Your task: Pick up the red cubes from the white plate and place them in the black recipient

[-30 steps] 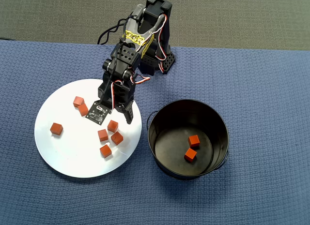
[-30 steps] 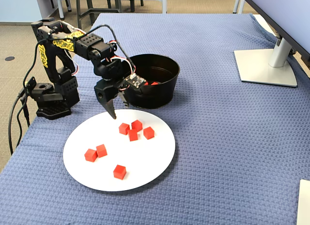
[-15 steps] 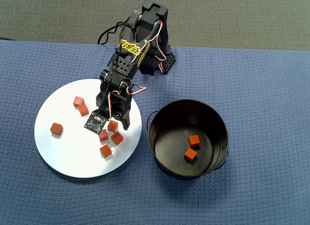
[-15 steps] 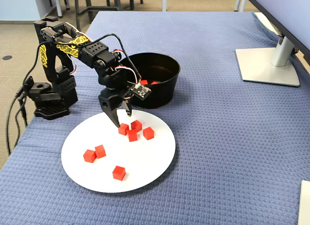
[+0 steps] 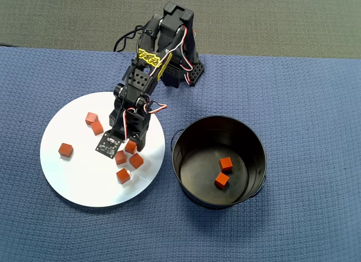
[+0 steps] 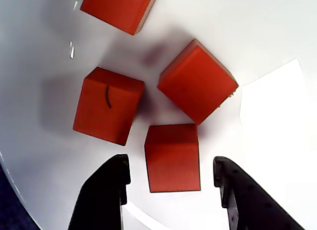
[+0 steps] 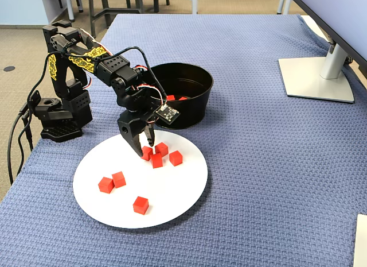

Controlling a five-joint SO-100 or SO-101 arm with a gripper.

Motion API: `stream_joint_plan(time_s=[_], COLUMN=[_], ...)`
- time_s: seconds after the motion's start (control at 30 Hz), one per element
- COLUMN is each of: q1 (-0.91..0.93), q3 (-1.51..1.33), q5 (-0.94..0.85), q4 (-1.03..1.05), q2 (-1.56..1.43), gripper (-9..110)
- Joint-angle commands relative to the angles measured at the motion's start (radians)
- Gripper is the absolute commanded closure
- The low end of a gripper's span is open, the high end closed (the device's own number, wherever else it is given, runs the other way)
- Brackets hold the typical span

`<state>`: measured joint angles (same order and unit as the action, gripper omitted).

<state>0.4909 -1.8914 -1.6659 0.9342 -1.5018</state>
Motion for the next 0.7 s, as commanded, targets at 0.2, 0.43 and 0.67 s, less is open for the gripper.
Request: stream_joint_plan(time_s=[0.2,0.43,0.67], q1=[0.026,0.023,-0.057], q3=[-0.012,-0.046,-0.002], q5=[-0.012,0.015,0.209], q4=[-0.049,-0.089,0.041], q2=[0.009,-0.006,-0.224], gripper=[95,101,101])
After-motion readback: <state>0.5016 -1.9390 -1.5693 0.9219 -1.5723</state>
